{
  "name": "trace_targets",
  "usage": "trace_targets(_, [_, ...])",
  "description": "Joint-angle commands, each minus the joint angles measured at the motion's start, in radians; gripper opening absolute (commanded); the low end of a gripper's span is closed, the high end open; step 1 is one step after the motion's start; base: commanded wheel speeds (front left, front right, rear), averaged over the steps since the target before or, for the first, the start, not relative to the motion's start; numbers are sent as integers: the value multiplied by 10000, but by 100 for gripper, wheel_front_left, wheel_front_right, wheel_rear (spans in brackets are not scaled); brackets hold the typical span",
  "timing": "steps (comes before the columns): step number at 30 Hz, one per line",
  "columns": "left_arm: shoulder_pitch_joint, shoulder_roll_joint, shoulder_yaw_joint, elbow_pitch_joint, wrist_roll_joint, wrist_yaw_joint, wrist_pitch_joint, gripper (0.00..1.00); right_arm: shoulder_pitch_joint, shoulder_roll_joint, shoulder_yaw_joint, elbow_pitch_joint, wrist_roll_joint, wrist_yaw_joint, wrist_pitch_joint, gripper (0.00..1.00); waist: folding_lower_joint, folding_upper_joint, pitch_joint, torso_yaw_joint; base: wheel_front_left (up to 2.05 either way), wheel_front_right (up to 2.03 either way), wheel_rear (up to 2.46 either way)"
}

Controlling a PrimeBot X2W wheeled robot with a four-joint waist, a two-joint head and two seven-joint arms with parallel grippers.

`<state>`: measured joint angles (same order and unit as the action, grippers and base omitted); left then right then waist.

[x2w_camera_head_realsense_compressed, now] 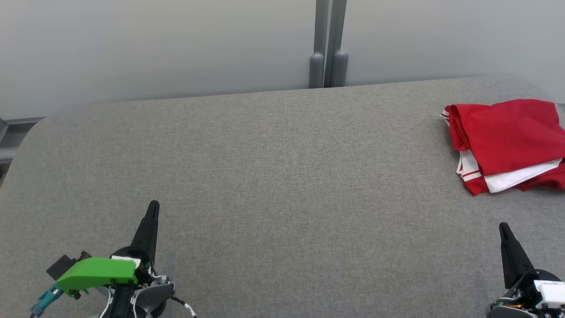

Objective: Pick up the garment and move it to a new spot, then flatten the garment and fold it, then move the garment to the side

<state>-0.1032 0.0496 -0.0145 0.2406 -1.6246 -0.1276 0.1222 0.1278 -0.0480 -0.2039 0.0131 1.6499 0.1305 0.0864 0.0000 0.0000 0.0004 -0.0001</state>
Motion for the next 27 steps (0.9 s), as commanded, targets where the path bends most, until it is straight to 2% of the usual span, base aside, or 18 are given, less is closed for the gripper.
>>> trace_targets(1, [-123, 7, 24, -13, -36, -62, 26, 0, 79, -42, -23, -47, 25, 4, 8, 0, 0, 0, 0, 0, 0, 0, 0])
trace_targets(27, [-122, 9, 23, -14, -38, -62, 24, 0, 79, -42, -23, -47, 25, 4, 8, 0, 0, 0, 0, 0, 0, 0, 0])
